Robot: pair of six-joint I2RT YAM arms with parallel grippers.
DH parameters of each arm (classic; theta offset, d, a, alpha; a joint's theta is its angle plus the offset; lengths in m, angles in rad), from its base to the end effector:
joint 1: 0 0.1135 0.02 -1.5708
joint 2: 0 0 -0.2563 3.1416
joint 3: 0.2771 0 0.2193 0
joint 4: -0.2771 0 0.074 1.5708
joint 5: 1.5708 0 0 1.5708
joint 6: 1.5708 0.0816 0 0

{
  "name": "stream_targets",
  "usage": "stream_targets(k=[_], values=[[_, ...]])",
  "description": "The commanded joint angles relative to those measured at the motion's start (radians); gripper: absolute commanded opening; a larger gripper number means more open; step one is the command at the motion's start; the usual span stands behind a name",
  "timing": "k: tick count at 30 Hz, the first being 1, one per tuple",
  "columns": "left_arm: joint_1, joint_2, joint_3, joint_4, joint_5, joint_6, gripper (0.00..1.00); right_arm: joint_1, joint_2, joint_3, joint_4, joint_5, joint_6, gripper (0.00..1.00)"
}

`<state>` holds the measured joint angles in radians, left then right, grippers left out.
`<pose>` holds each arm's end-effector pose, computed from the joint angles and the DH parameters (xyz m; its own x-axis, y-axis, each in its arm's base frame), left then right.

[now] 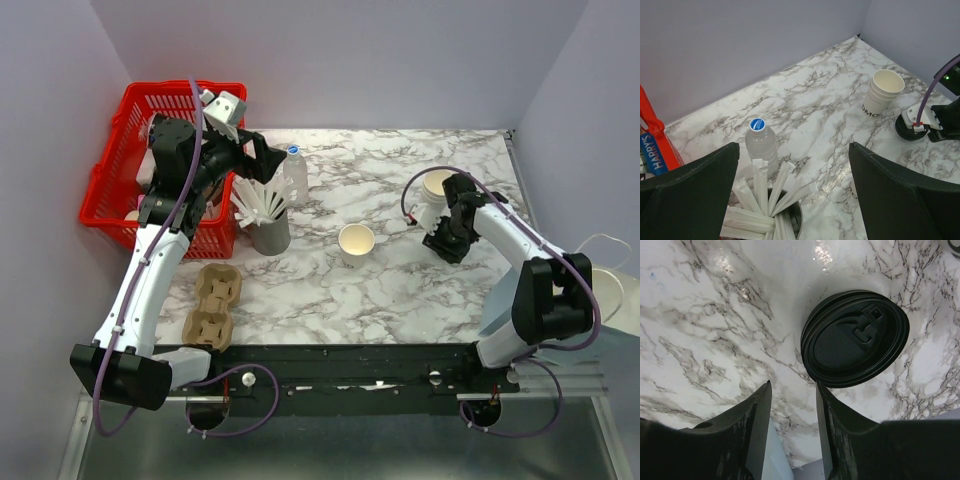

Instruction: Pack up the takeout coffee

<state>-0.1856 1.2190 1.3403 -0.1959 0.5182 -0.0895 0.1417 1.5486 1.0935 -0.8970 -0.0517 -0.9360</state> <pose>0.2661 -0.0911 0.4284 -0.1307 -0.0545 -0.9899 0.6366 0.7608 -0.1259 0.2606 0.0414 0.1791 -0.4506 -0.8765 -0.1693 -0.8683 0.4744 -0.1448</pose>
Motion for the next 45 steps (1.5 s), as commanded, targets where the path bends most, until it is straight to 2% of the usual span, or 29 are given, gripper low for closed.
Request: stream_targets(k=[1, 12, 20, 31, 35, 40, 45], values=[[-0.006, -0.01, 0.002, 0.015, 0.023, 0.001, 0.99, -0.005, 0.028, 0.002, 0.067, 0.042, -0.024, 0.49], [-0.006, -0.001, 0.003, 0.016, 0.022, 0.0, 0.99, -0.005, 0.082, -0.004, 0.098, 0.047, -0.037, 0.46], [-0.006, 0.001, 0.0, 0.019, 0.02, -0.001, 0.99, -0.005, 0.094, -0.004, 0.102, 0.075, -0.043, 0.38], [-0.006, -0.001, -0.003, 0.018, 0.016, 0.001, 0.99, -0.005, 0.108, 0.003, 0.099, 0.072, -0.04, 0.32], [-0.006, -0.003, -0.004, 0.016, 0.014, 0.002, 0.99, -0.005, 0.111, 0.008, 0.092, 0.066, -0.038, 0.25], [-0.006, -0.007, -0.007, 0.018, 0.014, 0.002, 0.99, -0.005, 0.117, 0.014, 0.092, 0.062, -0.032, 0.23], [-0.006, -0.009, -0.007, 0.016, 0.014, 0.004, 0.99, -0.005, 0.111, 0.014, 0.086, 0.058, -0.034, 0.15]])
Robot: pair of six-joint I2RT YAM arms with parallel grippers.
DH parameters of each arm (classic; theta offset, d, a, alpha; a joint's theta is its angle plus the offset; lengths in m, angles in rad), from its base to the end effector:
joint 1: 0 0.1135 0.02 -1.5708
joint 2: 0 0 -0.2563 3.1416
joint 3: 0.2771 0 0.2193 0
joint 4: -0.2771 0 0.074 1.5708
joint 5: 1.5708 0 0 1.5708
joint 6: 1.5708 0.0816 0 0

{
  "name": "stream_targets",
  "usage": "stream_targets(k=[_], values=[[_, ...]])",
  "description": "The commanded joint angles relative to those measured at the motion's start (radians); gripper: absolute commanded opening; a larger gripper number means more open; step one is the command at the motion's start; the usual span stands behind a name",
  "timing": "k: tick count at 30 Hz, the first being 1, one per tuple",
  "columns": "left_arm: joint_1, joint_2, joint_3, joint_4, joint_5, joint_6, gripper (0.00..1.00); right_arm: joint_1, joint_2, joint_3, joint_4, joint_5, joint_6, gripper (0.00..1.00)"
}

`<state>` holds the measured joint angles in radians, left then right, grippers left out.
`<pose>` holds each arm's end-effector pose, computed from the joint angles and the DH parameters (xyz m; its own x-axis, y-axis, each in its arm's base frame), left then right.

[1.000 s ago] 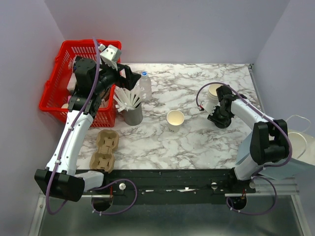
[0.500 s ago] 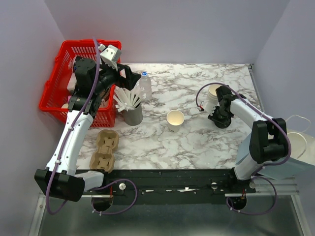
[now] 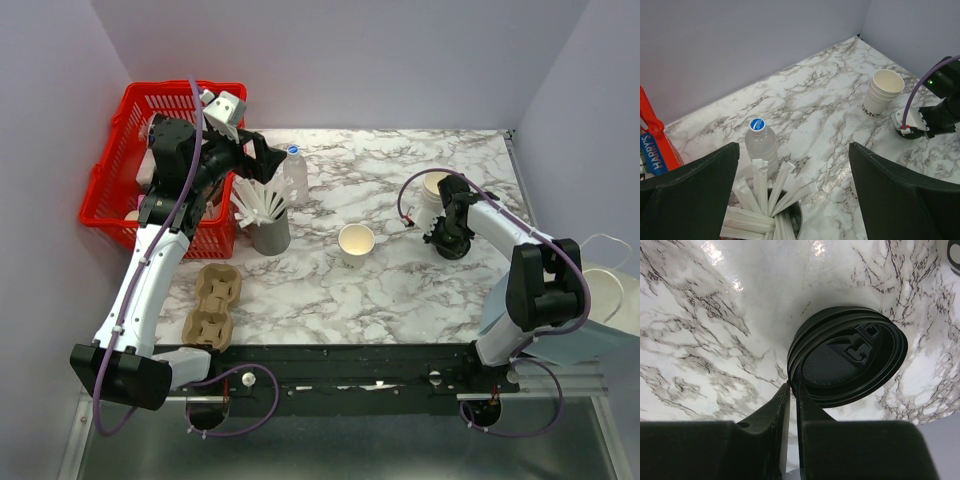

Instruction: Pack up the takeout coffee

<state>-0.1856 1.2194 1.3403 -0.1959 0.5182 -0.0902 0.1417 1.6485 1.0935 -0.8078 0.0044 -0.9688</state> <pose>0.2662 -0.0911 0.4283 -0.1315 -0.0549 -0.9898 0.6365 0.7608 -0.1268 0.2801 0.0396 0.1566 -0.4329 -0.8943 -0.1134 -0.8778 0.4468 -0.1726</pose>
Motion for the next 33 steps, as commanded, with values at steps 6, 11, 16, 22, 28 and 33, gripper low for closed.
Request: stream_targets(k=[6, 11, 16, 22, 28, 33], values=[[-0.006, -0.014, -0.015, 0.016, 0.014, 0.003, 0.99, -0.005, -0.03, 0.026, -0.017, -0.04, 0.008, 0.01], [-0.005, -0.021, -0.027, 0.009, 0.017, 0.015, 0.99, -0.007, -0.12, 0.104, -0.099, -0.078, 0.061, 0.01], [-0.006, -0.021, -0.041, 0.009, 0.046, 0.027, 0.99, -0.005, -0.165, 0.262, -0.235, -0.199, 0.122, 0.01], [-0.014, -0.026, -0.053, -0.013, 0.094, 0.072, 0.99, -0.005, -0.144, 0.556, -0.432, -0.542, 0.232, 0.01], [-0.026, -0.034, -0.058, -0.049, 0.101, 0.11, 0.99, 0.004, -0.098, 0.688, -0.398, -1.099, 0.446, 0.0], [-0.04, -0.049, -0.066, -0.083, 0.092, 0.141, 0.99, 0.067, -0.058, 0.564, 0.035, -1.314, 0.851, 0.0]])
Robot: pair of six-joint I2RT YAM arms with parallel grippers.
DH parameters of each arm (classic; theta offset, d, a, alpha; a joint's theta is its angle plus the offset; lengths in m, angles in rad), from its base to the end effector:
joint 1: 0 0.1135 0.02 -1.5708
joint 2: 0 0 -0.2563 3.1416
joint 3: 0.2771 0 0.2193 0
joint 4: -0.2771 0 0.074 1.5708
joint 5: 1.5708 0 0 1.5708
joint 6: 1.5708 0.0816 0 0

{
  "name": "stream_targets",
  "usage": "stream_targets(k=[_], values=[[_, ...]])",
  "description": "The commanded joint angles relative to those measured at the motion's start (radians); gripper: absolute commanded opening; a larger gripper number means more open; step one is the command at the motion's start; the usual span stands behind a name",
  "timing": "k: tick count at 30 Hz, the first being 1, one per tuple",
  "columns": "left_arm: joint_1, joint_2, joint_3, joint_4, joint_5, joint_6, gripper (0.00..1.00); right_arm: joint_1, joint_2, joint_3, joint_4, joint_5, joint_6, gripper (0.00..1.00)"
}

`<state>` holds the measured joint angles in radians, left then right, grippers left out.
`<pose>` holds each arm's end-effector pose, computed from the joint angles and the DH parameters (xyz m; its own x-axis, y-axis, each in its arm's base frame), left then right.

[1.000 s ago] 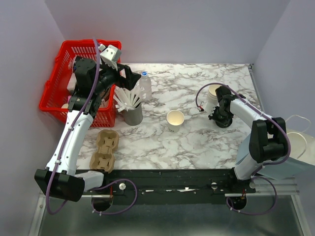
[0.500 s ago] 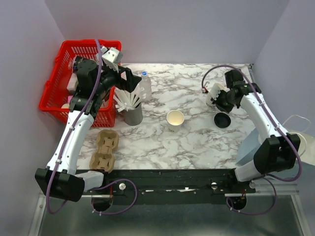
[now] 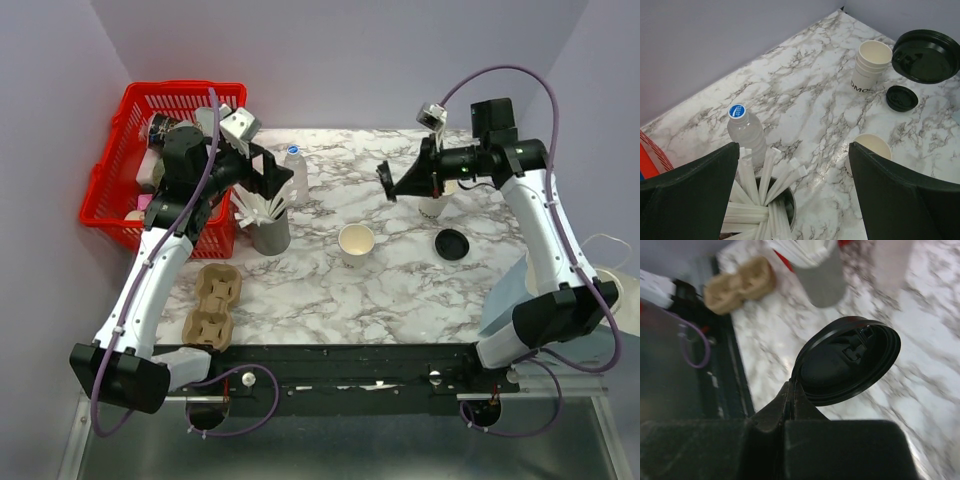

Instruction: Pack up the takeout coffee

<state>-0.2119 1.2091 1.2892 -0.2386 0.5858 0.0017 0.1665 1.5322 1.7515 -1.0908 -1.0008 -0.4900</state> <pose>0.2593 -0.1019 0.4075 -0.1531 0.0344 -0.9876 0.7092 0.6997 -0.0856 0.2637 0.1140 0.3837 -0.3723 -0.3201 -0.8712 -0.9056 0.3306 0.2656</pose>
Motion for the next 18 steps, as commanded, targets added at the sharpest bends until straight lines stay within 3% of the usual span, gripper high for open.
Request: stream_targets(k=[1, 2, 10, 12, 18], values=[[-0.02, -0.045, -0.019, -0.062, 0.022, 0.058, 0.99, 0.05, 0.074, -0.113, 0.392, -0.358, 0.544, 0.01], [-0.033, -0.045, -0.019, -0.076, 0.019, 0.076, 0.99, 0.056, 0.091, -0.135, 0.523, -0.373, 0.623, 0.01], [-0.19, -0.04, -0.024, -0.249, -0.07, 0.322, 0.99, 0.094, 0.238, -0.337, 1.035, -0.562, 1.218, 0.01], [-0.228, -0.034, -0.034, -0.263, -0.087, 0.365, 0.99, 0.094, 0.255, -0.369, 1.11, -0.571, 1.254, 0.0], [-0.303, 0.004, -0.077, -0.217, -0.233, 0.431, 0.99, 0.091, 0.278, -0.42, 1.112, -0.565, 1.243, 0.0]])
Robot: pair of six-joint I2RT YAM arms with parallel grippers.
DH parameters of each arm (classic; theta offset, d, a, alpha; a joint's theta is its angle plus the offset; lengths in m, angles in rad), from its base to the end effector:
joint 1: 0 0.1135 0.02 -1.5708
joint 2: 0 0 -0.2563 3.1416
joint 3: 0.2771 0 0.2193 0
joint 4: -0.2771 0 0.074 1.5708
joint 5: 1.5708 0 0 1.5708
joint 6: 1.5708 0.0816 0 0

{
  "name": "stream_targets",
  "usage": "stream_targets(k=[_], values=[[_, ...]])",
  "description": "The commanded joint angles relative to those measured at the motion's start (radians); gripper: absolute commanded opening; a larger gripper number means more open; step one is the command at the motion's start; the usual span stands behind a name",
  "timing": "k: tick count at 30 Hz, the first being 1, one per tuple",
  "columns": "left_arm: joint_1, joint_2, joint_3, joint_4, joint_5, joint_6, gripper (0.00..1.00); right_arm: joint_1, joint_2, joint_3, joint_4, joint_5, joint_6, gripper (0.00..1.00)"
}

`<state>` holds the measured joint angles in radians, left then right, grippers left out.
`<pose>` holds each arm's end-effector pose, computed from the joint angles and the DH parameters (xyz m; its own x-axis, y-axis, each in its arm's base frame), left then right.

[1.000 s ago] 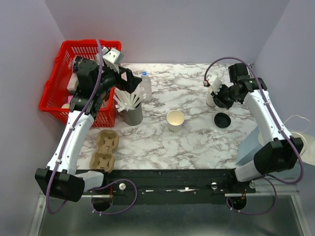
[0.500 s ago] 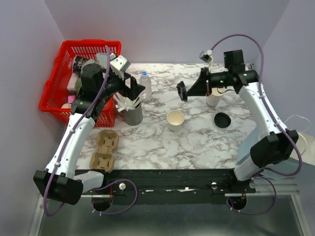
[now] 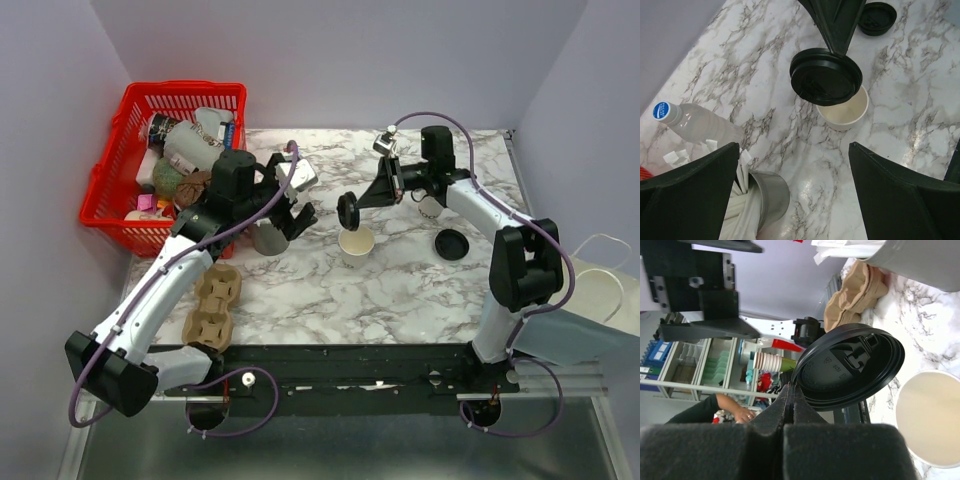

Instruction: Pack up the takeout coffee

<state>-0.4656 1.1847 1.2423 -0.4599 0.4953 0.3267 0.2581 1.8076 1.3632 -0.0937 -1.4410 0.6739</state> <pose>0.2192 -0.1535 0.3659 -0.0792 0.3558 -0.9312 0.8565 0.5022 0.1191 0.3361 0.1724 0.2828 -0.9216 -0.1597 -0.3538 -0.3599 0.0096 0.9330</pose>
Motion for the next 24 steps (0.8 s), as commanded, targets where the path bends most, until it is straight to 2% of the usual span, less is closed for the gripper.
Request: stream_targets(k=[1, 7, 10, 12, 13, 14, 24], values=[[-0.07, 0.041, -0.043, 0.015, -0.164, 0.118, 0.99, 0.001, 0.001, -0.041, 0.115, -0.118, 0.075, 0.01], [-0.088, 0.104, -0.044, 0.082, -0.195, 0.054, 0.99, -0.028, 0.007, -0.065, 0.1, -0.059, 0.047, 0.01], [-0.09, 0.128, -0.046, 0.095, -0.173, 0.006, 0.99, -0.045, 0.013, -0.04, 0.033, -0.041, -0.009, 0.01], [-0.094, 0.138, -0.047, 0.113, -0.169, -0.021, 0.99, -0.051, 0.013, -0.004, -0.099, -0.013, -0.092, 0.01], [-0.097, 0.148, -0.047, 0.115, -0.167, -0.029, 0.99, -0.054, 0.019, 0.025, -0.18, 0.026, -0.217, 0.01], [-0.099, 0.153, -0.047, 0.124, -0.167, -0.037, 0.99, -0.054, 0.022, 0.066, -0.29, 0.039, -0.261, 0.01], [-0.116, 0.217, -0.038, 0.19, -0.17, -0.107, 0.99, -0.053, 0.035, -0.013, -0.317, -0.019, -0.316, 0.01]])
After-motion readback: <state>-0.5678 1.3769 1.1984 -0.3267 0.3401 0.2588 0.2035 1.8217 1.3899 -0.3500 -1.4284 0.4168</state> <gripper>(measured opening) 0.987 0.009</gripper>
